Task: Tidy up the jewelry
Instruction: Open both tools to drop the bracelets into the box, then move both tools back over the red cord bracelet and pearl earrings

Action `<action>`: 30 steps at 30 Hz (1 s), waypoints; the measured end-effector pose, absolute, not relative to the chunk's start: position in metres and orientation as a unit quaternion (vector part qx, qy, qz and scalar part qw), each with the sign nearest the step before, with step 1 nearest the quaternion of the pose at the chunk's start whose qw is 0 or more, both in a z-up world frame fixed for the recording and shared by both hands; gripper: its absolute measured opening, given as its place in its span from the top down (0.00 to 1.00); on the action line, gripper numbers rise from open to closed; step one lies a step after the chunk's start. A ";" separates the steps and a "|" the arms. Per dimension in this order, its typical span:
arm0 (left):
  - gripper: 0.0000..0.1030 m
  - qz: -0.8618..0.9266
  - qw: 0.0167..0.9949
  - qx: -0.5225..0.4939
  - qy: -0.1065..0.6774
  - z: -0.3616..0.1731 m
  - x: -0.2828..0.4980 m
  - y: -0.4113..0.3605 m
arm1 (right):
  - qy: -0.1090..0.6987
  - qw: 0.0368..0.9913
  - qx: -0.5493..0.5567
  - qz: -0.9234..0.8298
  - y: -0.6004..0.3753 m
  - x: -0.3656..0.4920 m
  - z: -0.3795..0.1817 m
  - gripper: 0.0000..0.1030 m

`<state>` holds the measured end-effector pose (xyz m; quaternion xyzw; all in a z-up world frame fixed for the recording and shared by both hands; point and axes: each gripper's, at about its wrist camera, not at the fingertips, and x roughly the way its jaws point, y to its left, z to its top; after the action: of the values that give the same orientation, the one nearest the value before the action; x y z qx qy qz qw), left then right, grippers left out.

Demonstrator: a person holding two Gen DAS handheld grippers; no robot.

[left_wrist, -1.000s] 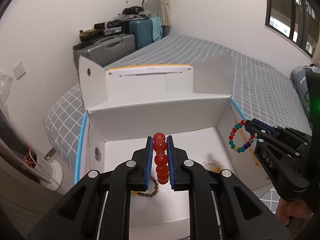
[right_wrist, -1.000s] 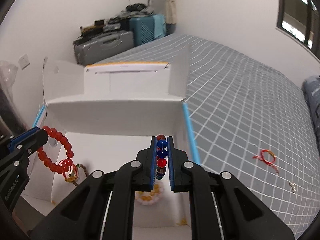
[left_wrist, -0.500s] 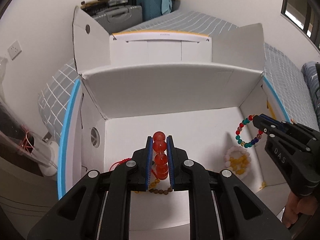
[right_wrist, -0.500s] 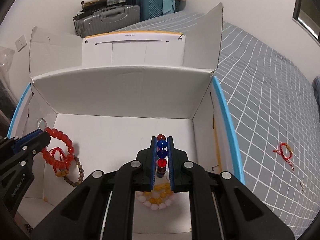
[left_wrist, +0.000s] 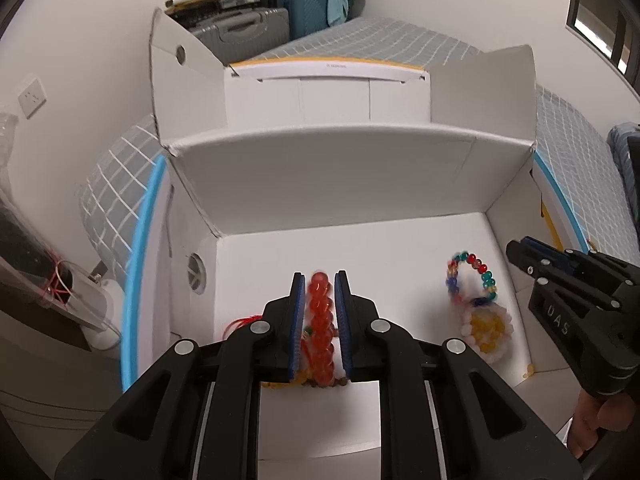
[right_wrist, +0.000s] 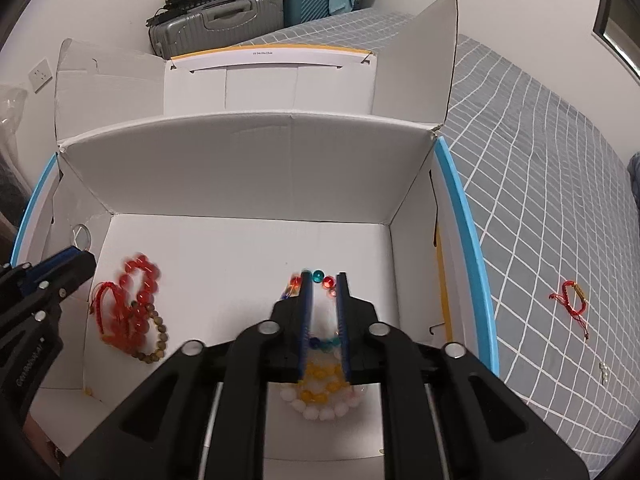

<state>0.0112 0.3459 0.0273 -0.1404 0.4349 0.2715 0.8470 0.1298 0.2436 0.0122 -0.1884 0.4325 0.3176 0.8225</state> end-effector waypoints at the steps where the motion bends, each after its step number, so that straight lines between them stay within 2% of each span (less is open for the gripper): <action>1: 0.75 0.272 0.848 -0.141 0.434 0.028 0.010 0.345 | 0.432 0.823 -0.184 0.319 0.243 0.130 0.013 0.70; 2: 0.64 0.272 0.848 -0.143 0.431 0.029 0.009 0.345 | 0.431 0.824 -0.180 0.320 0.243 0.131 0.015 0.67; 3: 0.57 0.276 0.849 -0.143 0.427 0.031 0.008 0.346 | 0.429 0.826 -0.178 0.320 0.243 0.131 0.017 0.63; 5: 0.52 0.283 0.850 -0.139 0.423 0.033 0.008 0.346 | 0.426 0.829 -0.173 0.319 0.241 0.130 0.020 0.50; 6: 0.43 0.285 0.850 -0.140 0.420 0.035 0.007 0.346 | 0.424 0.832 -0.169 0.317 0.240 0.130 0.022 0.42; 7: 0.38 0.285 0.852 -0.141 0.417 0.037 0.006 0.346 | 0.421 0.835 -0.164 0.313 0.238 0.131 0.024 0.35; 8: 0.32 0.286 0.853 -0.140 0.413 0.038 0.005 0.346 | 0.419 0.840 -0.159 0.306 0.236 0.132 0.027 0.32; 10: 0.29 0.289 0.855 -0.134 0.409 0.042 0.004 0.345 | 0.413 0.848 -0.151 0.297 0.232 0.134 0.031 0.24; 15: 0.13 0.291 0.858 -0.131 0.401 0.045 0.003 0.342 | 0.401 0.859 -0.133 0.290 0.220 0.137 0.042 0.14; 21: 0.06 0.294 0.864 -0.128 0.389 0.052 0.001 0.336 | 0.384 0.871 -0.118 0.282 0.203 0.137 0.056 0.07; 30: 0.06 0.274 0.880 -0.117 0.369 0.072 0.011 0.306 | 0.360 0.890 -0.115 0.253 0.161 0.135 0.079 0.07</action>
<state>0.0105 0.3060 0.0718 -0.1170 0.3695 0.2741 0.8802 0.1349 0.1607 0.0785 -0.1153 0.3603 0.2534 0.8903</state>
